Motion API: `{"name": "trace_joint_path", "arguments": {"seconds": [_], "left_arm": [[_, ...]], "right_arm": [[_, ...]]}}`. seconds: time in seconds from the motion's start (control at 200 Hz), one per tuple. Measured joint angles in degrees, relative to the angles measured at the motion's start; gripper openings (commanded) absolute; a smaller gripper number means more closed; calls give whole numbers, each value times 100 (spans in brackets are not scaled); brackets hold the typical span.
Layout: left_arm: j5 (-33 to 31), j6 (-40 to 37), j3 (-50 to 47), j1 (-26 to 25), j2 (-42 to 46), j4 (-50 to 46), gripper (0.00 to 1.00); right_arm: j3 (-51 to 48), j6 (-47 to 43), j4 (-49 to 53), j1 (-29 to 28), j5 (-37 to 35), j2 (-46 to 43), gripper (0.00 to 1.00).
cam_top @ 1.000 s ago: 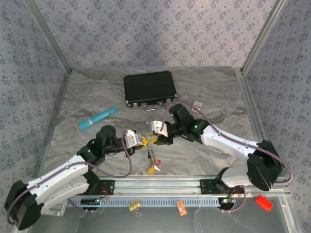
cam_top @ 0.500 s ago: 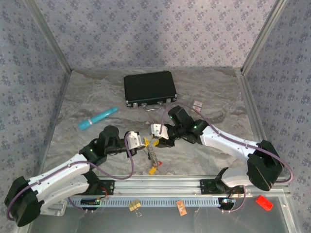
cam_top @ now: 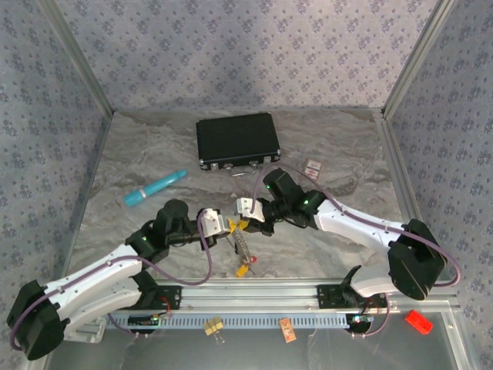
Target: Put the keys on the keyring
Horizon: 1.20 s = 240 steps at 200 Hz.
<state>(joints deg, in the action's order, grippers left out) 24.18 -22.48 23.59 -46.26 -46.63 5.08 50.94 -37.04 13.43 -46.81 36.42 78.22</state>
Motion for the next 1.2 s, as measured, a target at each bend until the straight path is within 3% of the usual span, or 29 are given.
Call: {"name": "trace_joint_path", "arguments": {"seconds": [0.075, 0.18, 0.3, 0.55, 1.004, 1.199], "left_arm": [[-9, 2, 2, 0, 24, -20, 0], [-92, 127, 0, -4, 74, -24, 26], [-291, 354, -9, -4, 223, -61, 32], [-601, 909, -160, -42, 828, -184, 30], [-533, 1128, -160, -81, 398, -365, 16], [-514, 1121, -160, -101, 350, -358, 14]], "right_arm": [[0, 2, 4, 0, 28, 0, 0], [4, 13, -9, 0, 83, 0, 0], [11, 17, -46, 0, 94, 0, 0], [11, 22, -142, -7, 90, 0, 0], [20, 39, -168, -151, 39, -2, 0], [85, 42, -164, -201, -39, -2, 0]]}}
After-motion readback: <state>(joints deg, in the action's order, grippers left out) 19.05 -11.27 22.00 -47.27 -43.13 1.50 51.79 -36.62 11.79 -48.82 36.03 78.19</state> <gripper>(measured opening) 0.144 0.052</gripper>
